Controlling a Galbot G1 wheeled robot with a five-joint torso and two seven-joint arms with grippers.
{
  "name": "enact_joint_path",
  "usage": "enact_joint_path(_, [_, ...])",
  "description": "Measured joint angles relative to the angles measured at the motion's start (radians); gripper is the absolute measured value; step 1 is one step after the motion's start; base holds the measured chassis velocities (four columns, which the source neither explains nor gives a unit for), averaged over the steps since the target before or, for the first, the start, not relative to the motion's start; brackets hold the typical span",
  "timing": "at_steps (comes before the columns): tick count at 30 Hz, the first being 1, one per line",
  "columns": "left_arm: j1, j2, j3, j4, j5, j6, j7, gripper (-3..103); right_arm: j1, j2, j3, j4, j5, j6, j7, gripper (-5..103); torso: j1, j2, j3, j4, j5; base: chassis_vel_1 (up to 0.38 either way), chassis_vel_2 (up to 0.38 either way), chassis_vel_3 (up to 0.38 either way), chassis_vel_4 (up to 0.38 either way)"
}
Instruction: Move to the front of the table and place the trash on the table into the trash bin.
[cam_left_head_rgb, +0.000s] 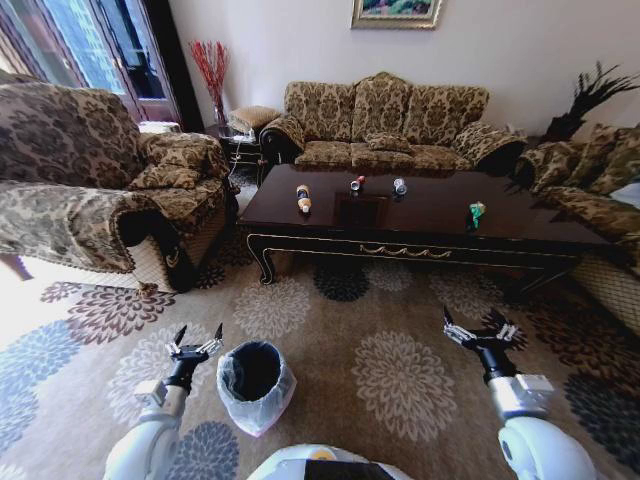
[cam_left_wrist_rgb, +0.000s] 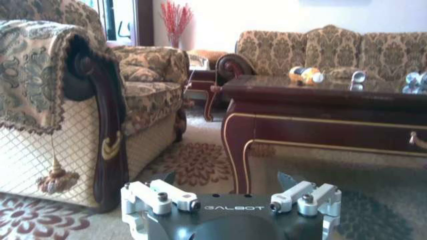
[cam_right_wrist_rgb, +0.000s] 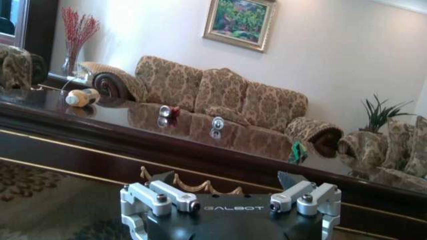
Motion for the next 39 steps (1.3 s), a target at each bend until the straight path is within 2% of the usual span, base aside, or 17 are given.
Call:
enact_joint_path(4, [0.01, 0.009, -0.003, 0.005, 0.0, 0.029, 0.009, 100, 0.001, -0.001, -0.001, 0.004, 0.002, 0.001, 0.006, 100, -0.004, -0.014, -0.01, 0.0, 0.0, 0.0, 0.0, 0.0, 0.0])
enact_joint_path(6, [0.013, 0.02, -0.003, 0.017, -0.001, 0.088, 0.014, 100, 0.001, -0.001, -0.001, 0.004, 0.004, 0.002, 0.009, 100, -0.009, -0.026, -0.017, 0.0, 0.0, 0.0, 0.0, 0.0, 0.0])
enact_joint_path(9, [0.012, 0.028, 0.001, 0.032, -0.003, 0.121, 0.019, 100, 0.0, 0.002, 0.0, 0.004, 0.006, 0.004, 0.01, 100, -0.012, -0.034, -0.021, 0.0, 0.0, 0.0, 0.0, 0.0, 0.0])
enact_joint_path(11, [0.011, 0.04, 0.007, 0.064, 0.011, 0.174, 0.053, 100, -0.005, 0.012, -0.001, 0.004, 0.007, 0.008, 0.011, 100, -0.016, -0.047, -0.031, 0.0, 0.0, 0.0, 0.0, 0.0, 0.0])
enact_joint_path(15, [0.003, 0.044, 0.015, 0.098, 0.037, 0.208, 0.062, 100, -0.01, 0.018, -0.001, 0.004, 0.008, 0.015, 0.012, 100, -0.019, -0.057, -0.037, 0.0, 0.0, 0.0, 0.0, 0.0, 0.0])
enact_joint_path(19, [-0.012, 0.059, 0.021, 0.149, 0.086, 0.267, 0.064, 100, -0.02, 0.023, 0.005, 0.002, 0.009, 0.03, 0.013, 100, -0.027, -0.079, -0.052, 0.0001, -0.0002, 0.0, 0.0, 0.0, 0.0])
enact_joint_path(20, [-0.012, 0.059, 0.021, 0.149, 0.086, 0.267, 0.064, 100, -0.02, 0.023, 0.005, 0.002, 0.009, 0.03, 0.013, 100, -0.027, -0.079, -0.052, 0.0001, -0.0002, 0.0, 0.0, 0.0, 0.0])
enact_joint_path(23, [-0.029, 0.063, 0.023, 0.149, 0.074, 0.327, 0.064, 100, -0.026, 0.026, 0.008, -0.008, 0.009, 0.044, 0.013, 100, -0.033, -0.096, -0.063, 0.0, 0.0001, 0.0, 0.0, 0.0, 0.0])
enact_joint_path(24, [-0.029, 0.063, 0.023, 0.149, 0.074, 0.327, 0.064, 100, -0.026, 0.026, 0.008, -0.008, 0.009, 0.044, 0.013, 100, -0.033, -0.096, -0.063, 0.0, 0.0001, 0.0, 0.0, 0.0, 0.0])
enact_joint_path(26, [-0.042, 0.066, 0.025, 0.144, 0.059, 0.384, 0.068, 100, -0.027, 0.028, 0.008, -0.01, 0.009, 0.045, 0.012, 100, -0.037, -0.109, -0.071, 0.0, 0.0, 0.0, 0.0, 0.0, 0.0])
enact_joint_path(27, [-0.042, 0.066, 0.025, 0.144, 0.059, 0.384, 0.068, 100, -0.027, 0.028, 0.008, -0.01, 0.009, 0.045, 0.012, 100, -0.037, -0.109, -0.071, 0.0, 0.0, 0.0, 0.0, 0.0, 0.0])
enact_joint_path(29, [-0.053, 0.068, 0.027, 0.138, 0.037, 0.429, 0.075, 100, -0.025, 0.029, 0.007, -0.01, 0.009, 0.046, 0.012, 100, -0.041, -0.119, -0.078, 0.0, 0.0001, 0.0, 0.0, 0.0, 0.0])
enact_joint_path(31, [-0.058, 0.069, 0.029, 0.137, 0.026, 0.443, 0.075, 100, -0.024, 0.029, 0.006, -0.01, 0.009, 0.046, 0.012, 100, -0.041, -0.123, -0.081, 0.0, 0.0001, 0.0, 0.0, 0.0, 0.0])
enact_joint_path(35, [-0.09, 0.077, 0.035, 0.139, 0.014, 0.541, 0.078, 100, -0.022, 0.029, 0.005, -0.01, 0.009, 0.045, 0.012, 100, -0.043, -0.134, -0.09, 0.0, 0.0, 0.0, 0.0, 0.0, 0.0])
enact_joint_path(36, [-0.09, 0.077, 0.035, 0.139, 0.014, 0.541, 0.078, 100, -0.022, 0.029, 0.005, -0.01, 0.009, 0.045, 0.012, 100, -0.043, -0.134, -0.09, 0.0, 0.0, 0.0, 0.0, 0.0, 0.0])
enact_joint_path(39, [-0.11, 0.083, 0.038, 0.139, 0.014, 0.592, 0.079, 100, -0.022, 0.029, 0.008, -0.013, 0.009, 0.045, 0.012, 100, -0.043, -0.134, -0.091, 0.0, 0.0, 0.0, 0.0, 0.0, 0.0])
